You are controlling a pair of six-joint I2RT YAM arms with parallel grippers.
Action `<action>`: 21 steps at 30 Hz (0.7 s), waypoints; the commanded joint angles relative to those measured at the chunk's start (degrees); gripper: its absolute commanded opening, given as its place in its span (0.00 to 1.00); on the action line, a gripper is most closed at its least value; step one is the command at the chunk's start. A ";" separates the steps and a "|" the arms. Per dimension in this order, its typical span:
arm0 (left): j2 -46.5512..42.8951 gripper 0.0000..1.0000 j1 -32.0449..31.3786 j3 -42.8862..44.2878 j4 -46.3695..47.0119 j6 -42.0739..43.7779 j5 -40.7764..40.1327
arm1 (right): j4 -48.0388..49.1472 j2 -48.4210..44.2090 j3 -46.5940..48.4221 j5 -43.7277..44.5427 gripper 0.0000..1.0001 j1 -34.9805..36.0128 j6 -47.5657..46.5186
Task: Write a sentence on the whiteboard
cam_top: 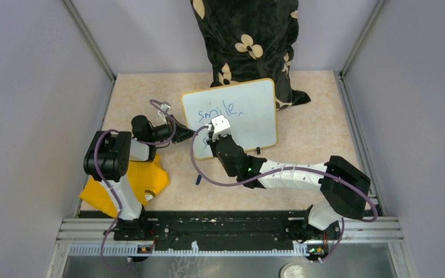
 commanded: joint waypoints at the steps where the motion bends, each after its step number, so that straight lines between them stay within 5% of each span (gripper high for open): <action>1: 1.92 0.00 -0.80 0.45 -2.84 3.23 -2.19 | 3.53 0.78 0.29 -1.67 0.00 0.06 -0.34; 21: 1.97 0.00 -0.80 0.51 -3.02 3.29 -2.23 | 1.09 4.46 -0.74 -0.82 0.00 -0.81 2.67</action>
